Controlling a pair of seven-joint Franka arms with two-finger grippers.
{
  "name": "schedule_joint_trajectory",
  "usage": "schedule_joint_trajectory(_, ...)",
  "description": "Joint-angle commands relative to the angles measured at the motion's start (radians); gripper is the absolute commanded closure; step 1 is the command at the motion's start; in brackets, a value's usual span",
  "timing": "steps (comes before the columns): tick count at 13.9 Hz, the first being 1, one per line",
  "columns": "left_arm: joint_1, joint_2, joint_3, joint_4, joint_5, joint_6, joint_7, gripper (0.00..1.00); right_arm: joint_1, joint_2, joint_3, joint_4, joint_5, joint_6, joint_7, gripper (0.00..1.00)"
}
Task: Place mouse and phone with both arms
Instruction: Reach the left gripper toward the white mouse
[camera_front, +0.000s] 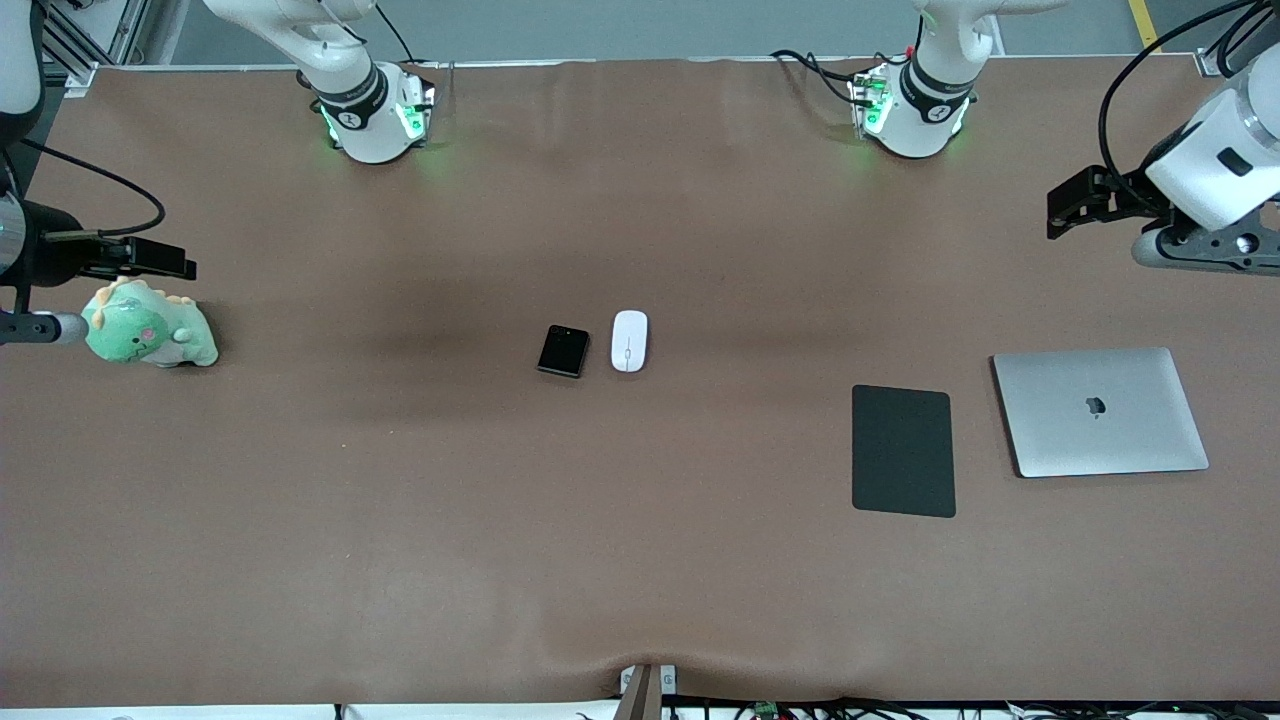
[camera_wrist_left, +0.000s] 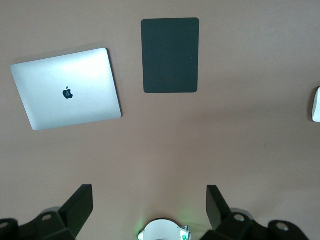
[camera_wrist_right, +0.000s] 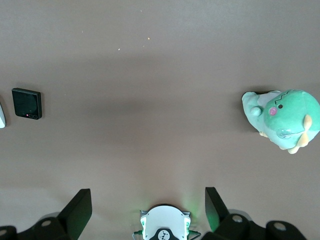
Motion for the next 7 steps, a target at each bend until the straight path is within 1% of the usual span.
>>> schedule_joint_trajectory(1,0.013,-0.015,-0.009,0.008,-0.006,-0.016,0.009,0.0,0.005,-0.016,0.001,-0.012,0.006,0.006,0.01,0.0)
schedule_joint_trajectory(4,-0.008,0.005,-0.014,0.018,-0.017,-0.014,0.0,0.0,0.022,-0.016,0.001,-0.012,0.006,0.006,0.045,0.0)
schedule_joint_trajectory(5,-0.028,0.028,-0.024,0.04,-0.021,-0.013,-0.003,0.0,0.03,-0.016,0.001,-0.014,0.006,0.009,0.057,0.0)
schedule_joint_trajectory(7,-0.064,0.072,-0.026,0.069,-0.026,-0.007,-0.046,0.0,0.039,-0.019,0.002,-0.053,0.009,0.049,0.085,0.0)
